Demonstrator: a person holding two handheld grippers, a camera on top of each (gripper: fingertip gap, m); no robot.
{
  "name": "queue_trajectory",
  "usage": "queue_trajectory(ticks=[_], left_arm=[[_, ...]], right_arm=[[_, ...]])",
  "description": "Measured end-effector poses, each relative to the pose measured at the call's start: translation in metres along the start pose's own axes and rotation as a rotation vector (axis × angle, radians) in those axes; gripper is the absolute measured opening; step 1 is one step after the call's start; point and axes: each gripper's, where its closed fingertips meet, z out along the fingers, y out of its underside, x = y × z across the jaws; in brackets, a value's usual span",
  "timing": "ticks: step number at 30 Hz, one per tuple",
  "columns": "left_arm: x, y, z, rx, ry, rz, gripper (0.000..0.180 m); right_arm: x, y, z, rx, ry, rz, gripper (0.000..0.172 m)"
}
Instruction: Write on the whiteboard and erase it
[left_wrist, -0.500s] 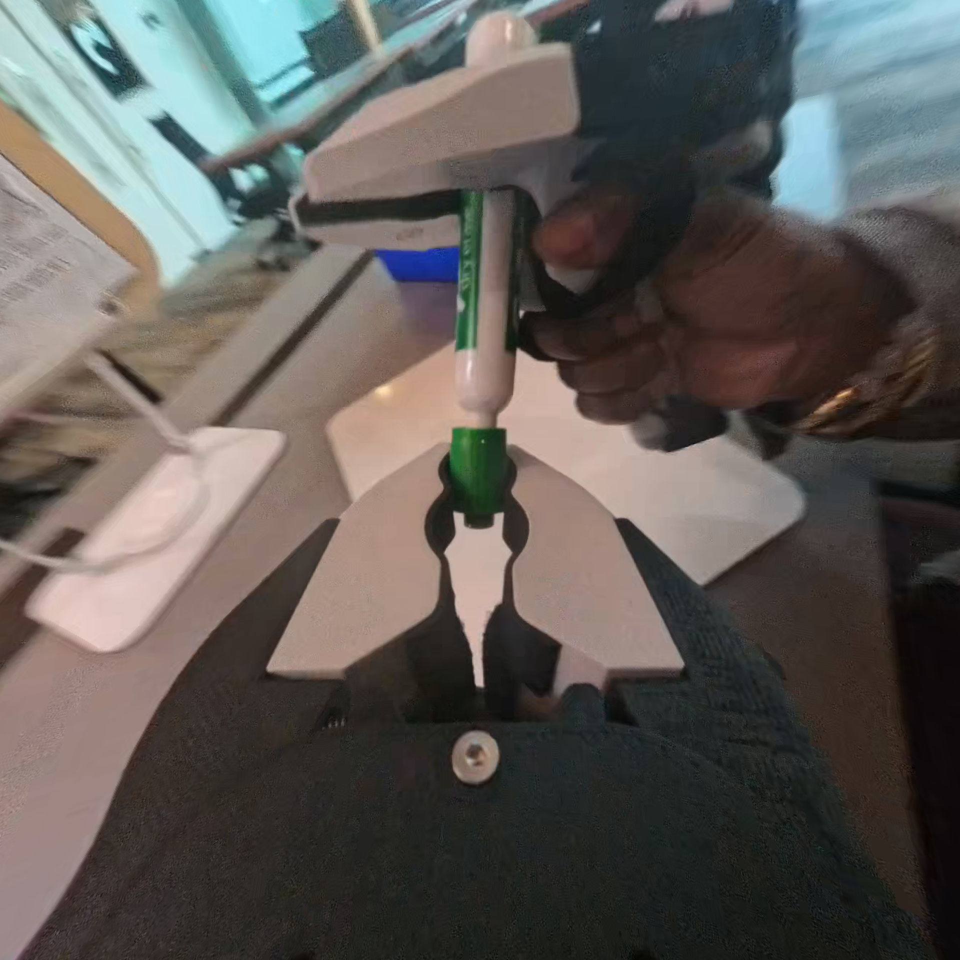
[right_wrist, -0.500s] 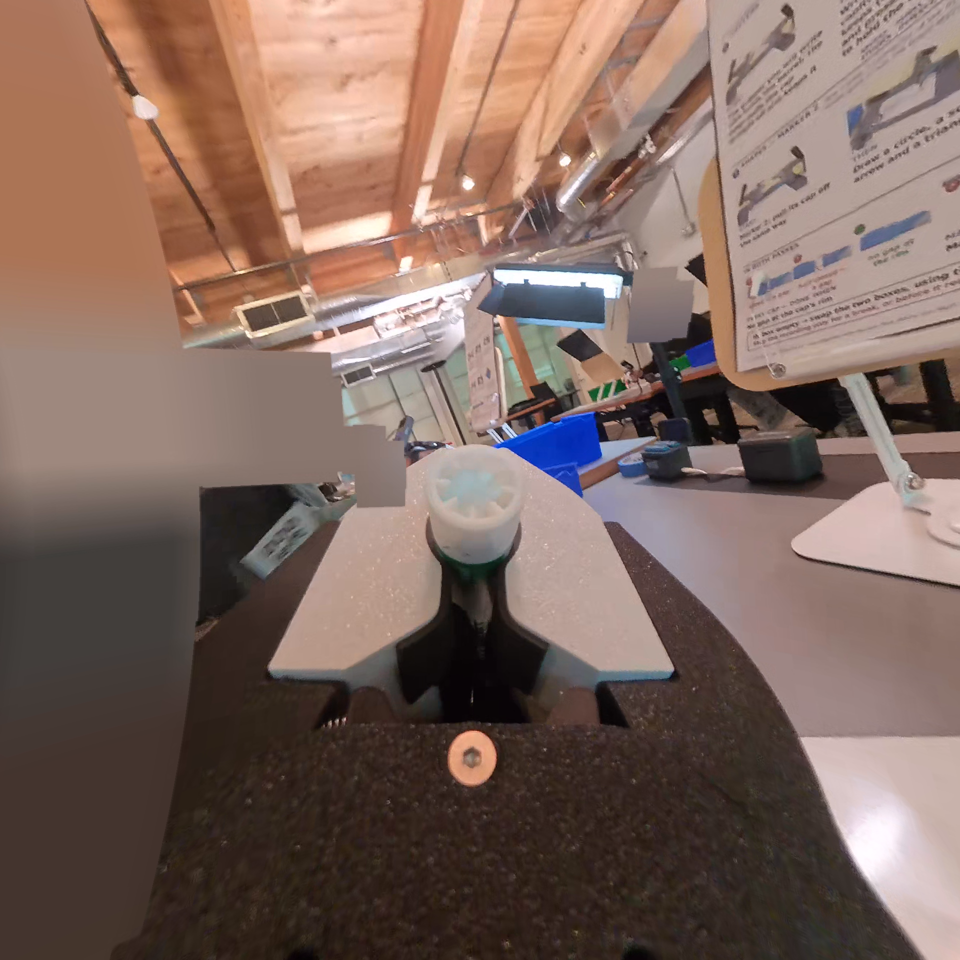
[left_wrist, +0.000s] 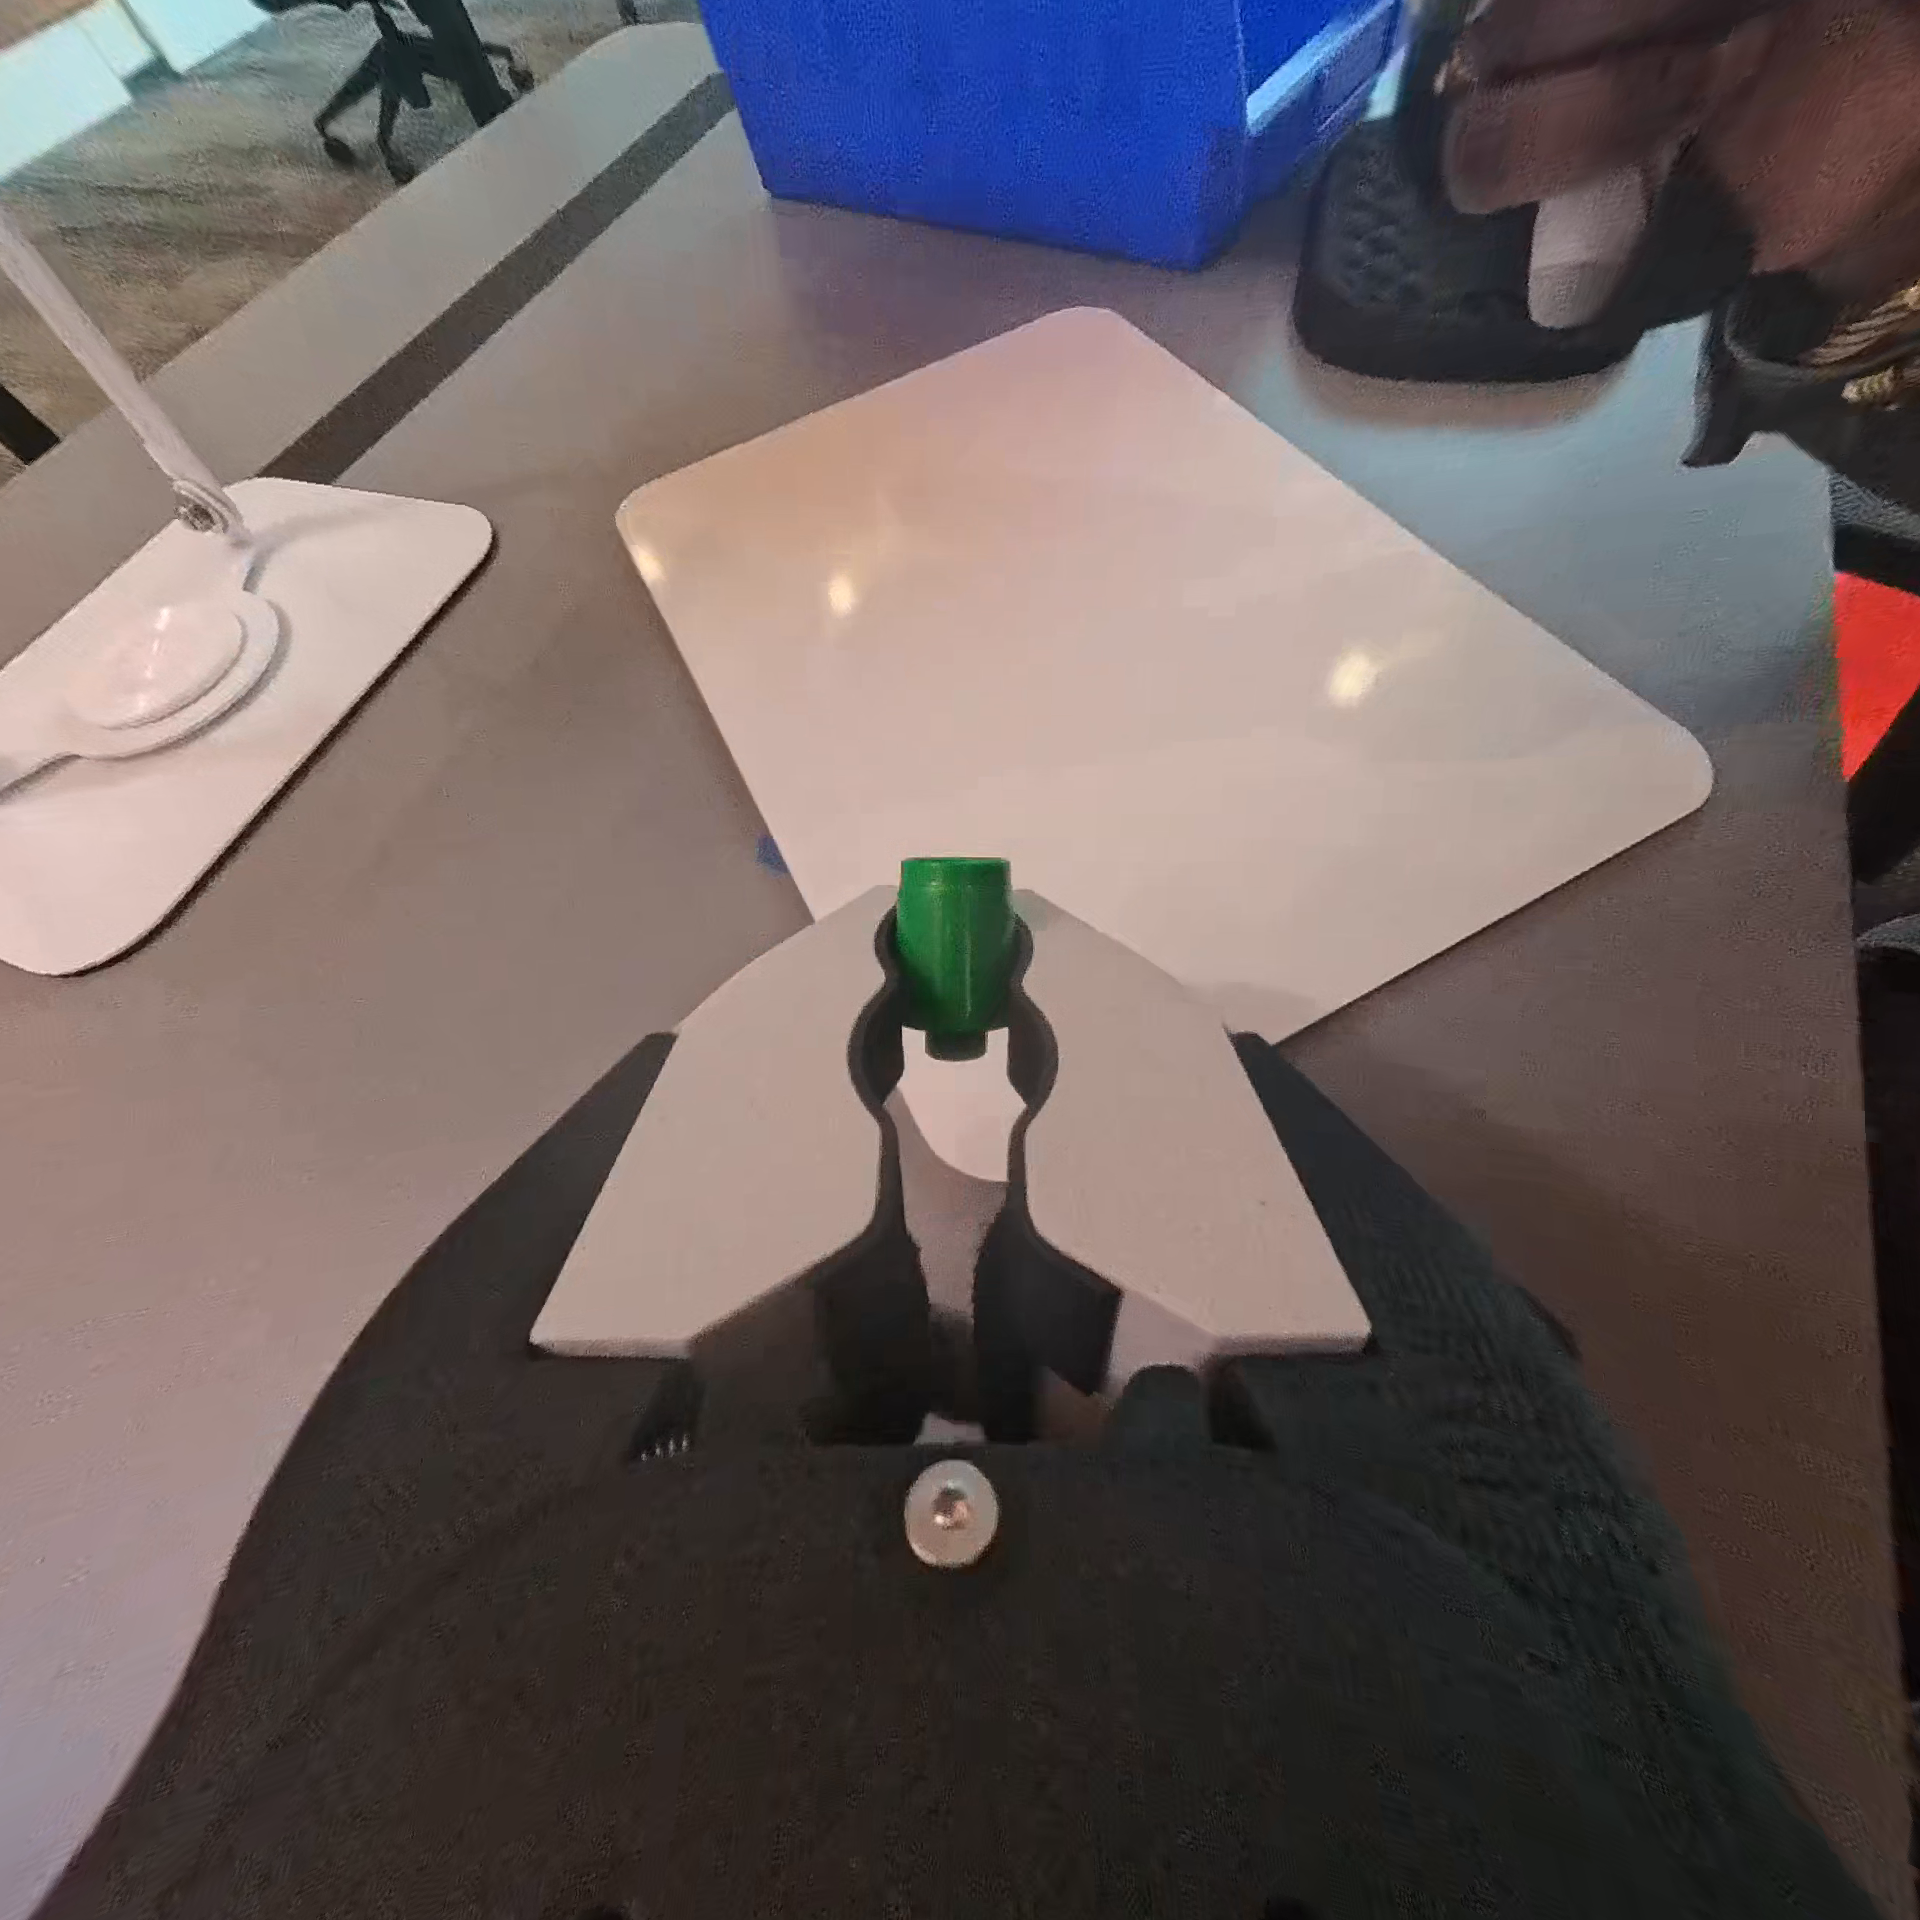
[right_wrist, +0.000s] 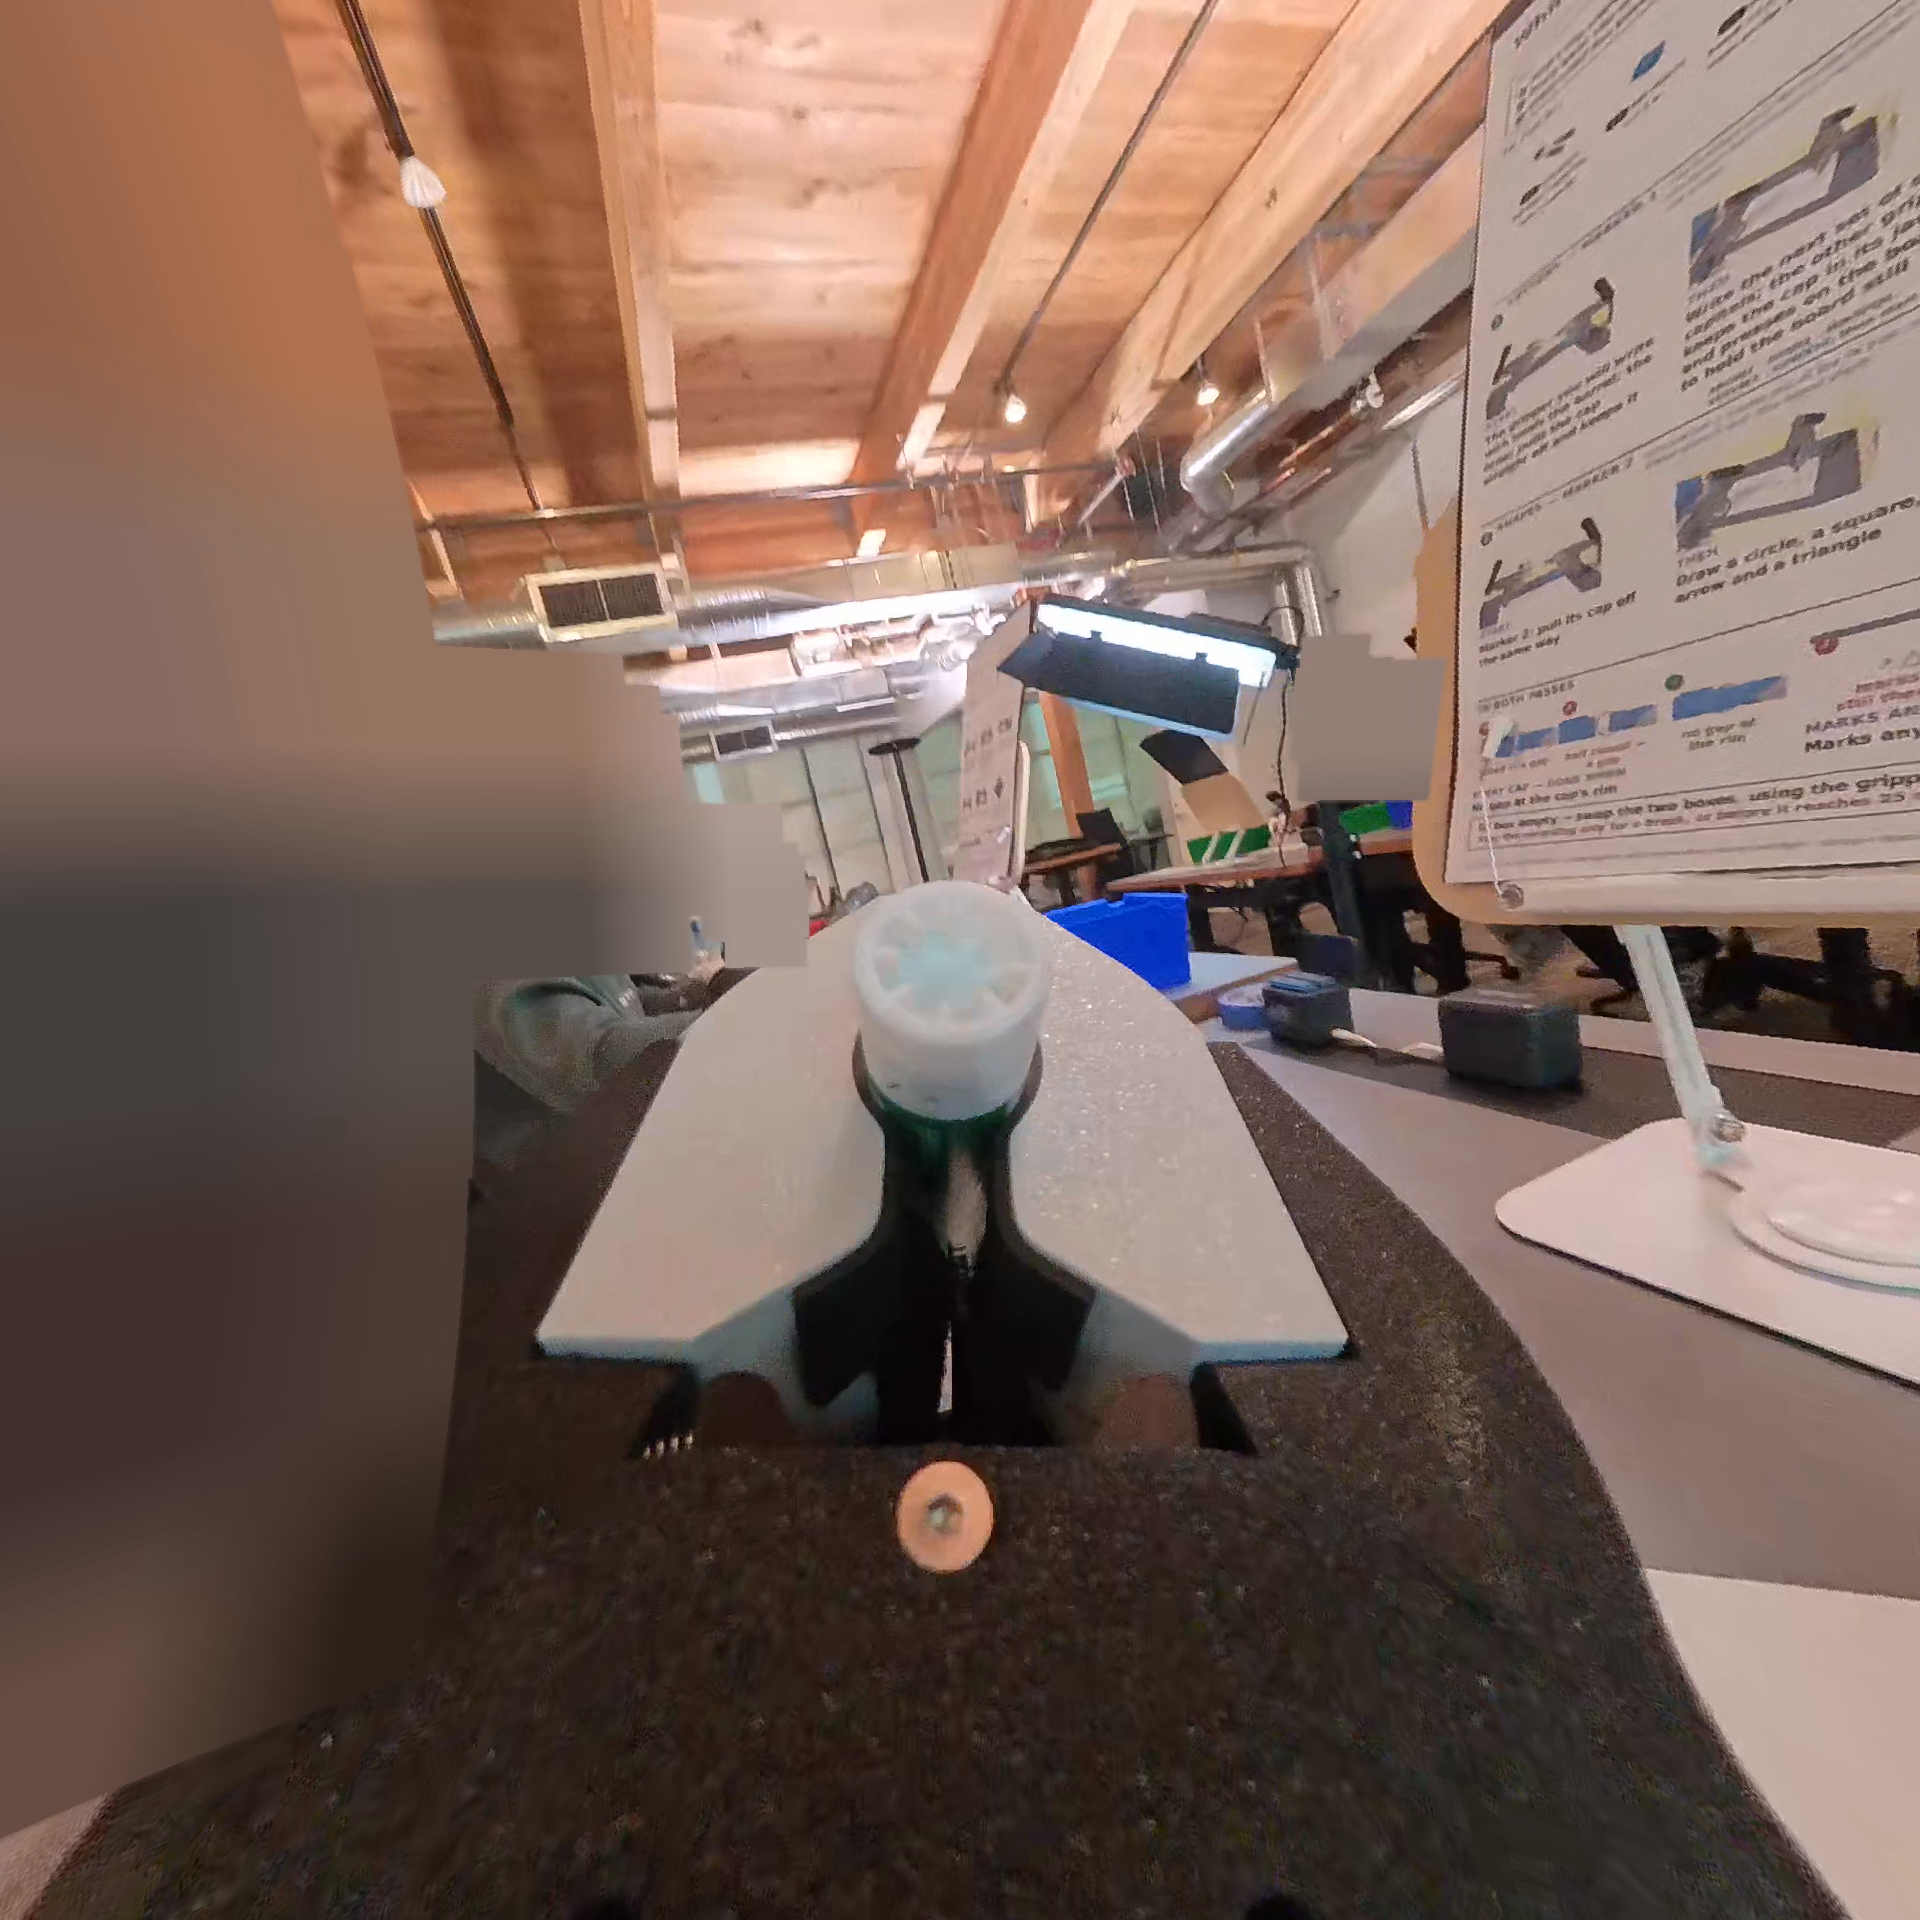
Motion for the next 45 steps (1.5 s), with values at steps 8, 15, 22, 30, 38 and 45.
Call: queue_trajectory(ticks=[8, 15, 22, 30, 38, 45], left_arm=[[-0.007, 0.012, -0.001, 0.064, 0.015, -0.081, 0.015], [-0.001, 0.027, 0.011, -0.044, 0.028, -0.02, 0.015], [0.0, 0.014, 0.004, 0.061, 0.063, -0.012, 0.015], [0.001, 0.013, 0.004, 0.06, 0.073, -0.003, 0.015], [0.006, 0.021, 0.008, 0.001, 0.105, -0.013, 0.015], [0.007, 0.035, 0.016, -0.11, 0.115, -0.033, 0.015]], right_arm=[[0.027, 0.068, 0.0, -0.322, 0.115, -0.07, 0.012], [0.038, 0.122, 0.005, -0.512, 0.162, -0.07, 0.012], [0.033, 0.122, 0.02, -0.438, 0.14, -0.005, 0.012], [0.032, 0.112, 0.023, -0.401, 0.137, -0.016, 0.012], [0.033, 0.122, 0.018, -0.465, 0.134, -0.052, 0.012], [0.037, 0.13, 0.014, -0.528, 0.148, -0.108, 0.012]])
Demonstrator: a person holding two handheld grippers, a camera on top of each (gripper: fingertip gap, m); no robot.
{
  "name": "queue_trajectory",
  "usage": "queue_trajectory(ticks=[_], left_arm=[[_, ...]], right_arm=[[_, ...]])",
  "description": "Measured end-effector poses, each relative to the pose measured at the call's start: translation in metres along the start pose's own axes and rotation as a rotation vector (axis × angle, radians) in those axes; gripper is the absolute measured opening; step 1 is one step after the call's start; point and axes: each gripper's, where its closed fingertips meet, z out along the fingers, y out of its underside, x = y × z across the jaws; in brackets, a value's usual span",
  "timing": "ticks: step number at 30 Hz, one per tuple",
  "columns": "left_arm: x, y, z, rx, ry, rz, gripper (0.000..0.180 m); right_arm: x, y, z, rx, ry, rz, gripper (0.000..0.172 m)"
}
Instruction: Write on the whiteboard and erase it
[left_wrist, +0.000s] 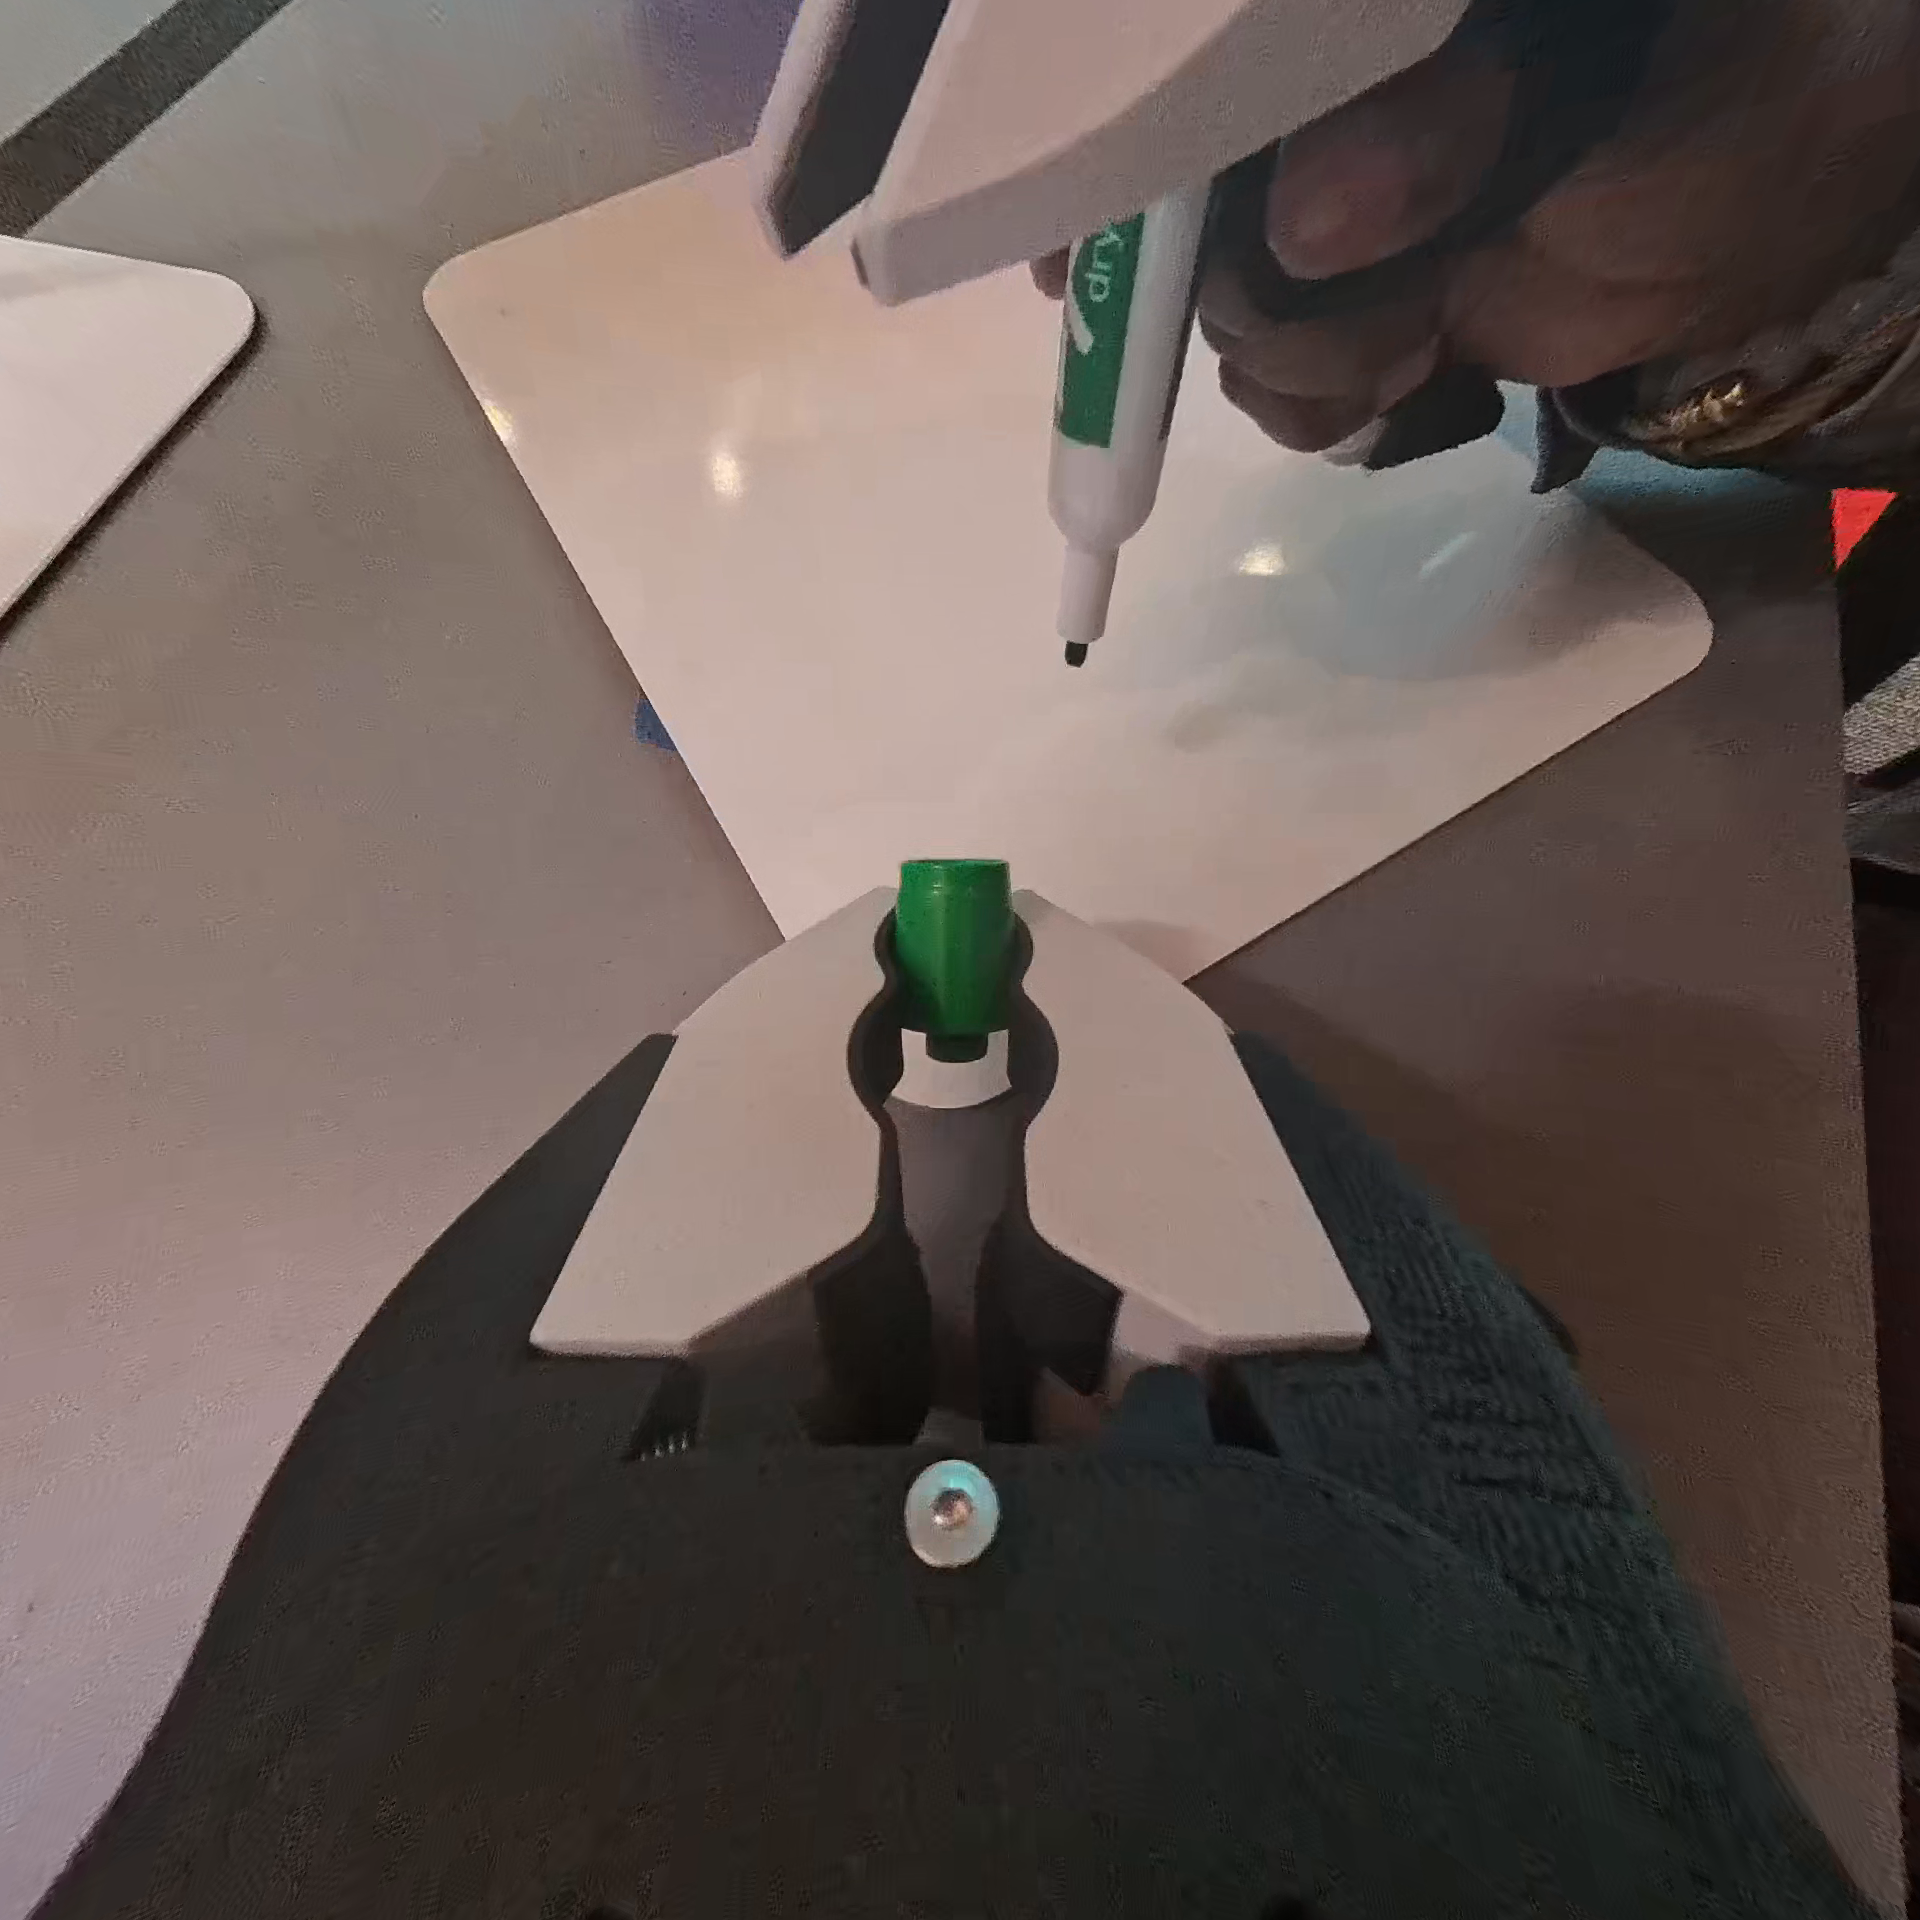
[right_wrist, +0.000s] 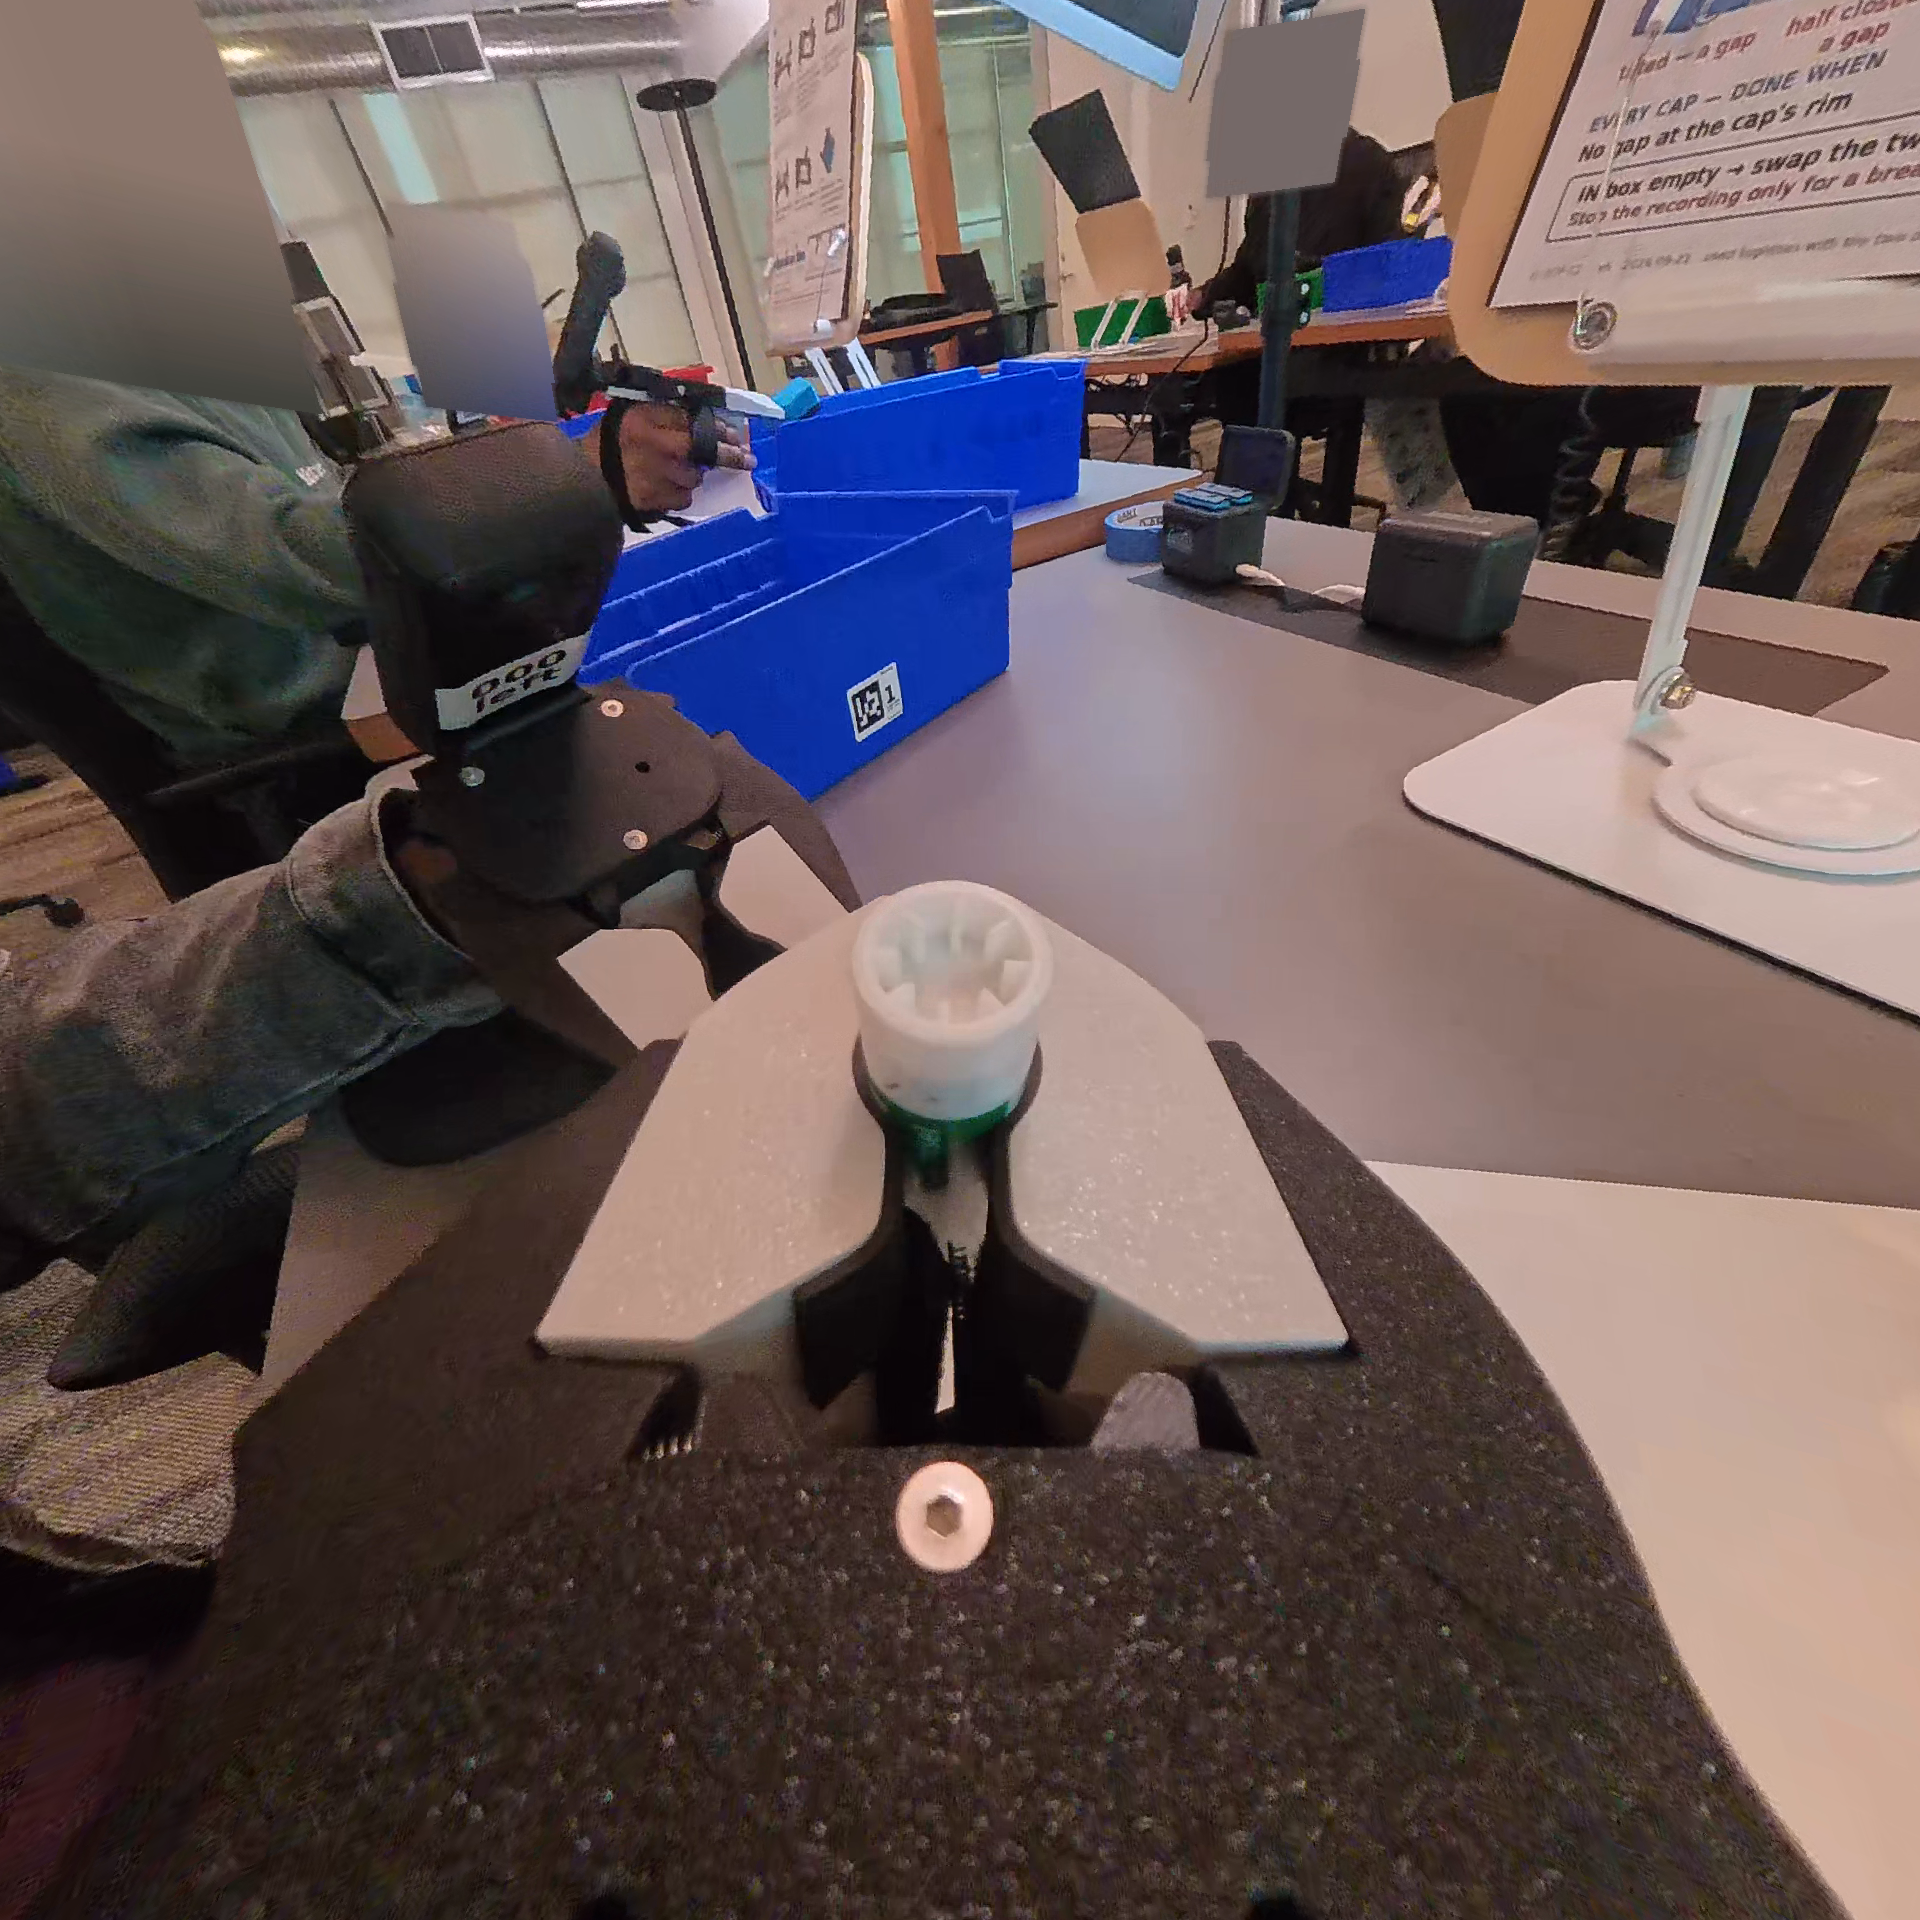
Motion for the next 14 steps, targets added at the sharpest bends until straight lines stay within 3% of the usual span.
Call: queue_trajectory(ticks=[14], left_arm=[[0.003, 0.006, 0.004, -0.045, 0.041, -0.021, 0.015]], right_arm=[[0.004, 0.012, 0.007, -0.033, 0.003, -0.012, 0.012]])
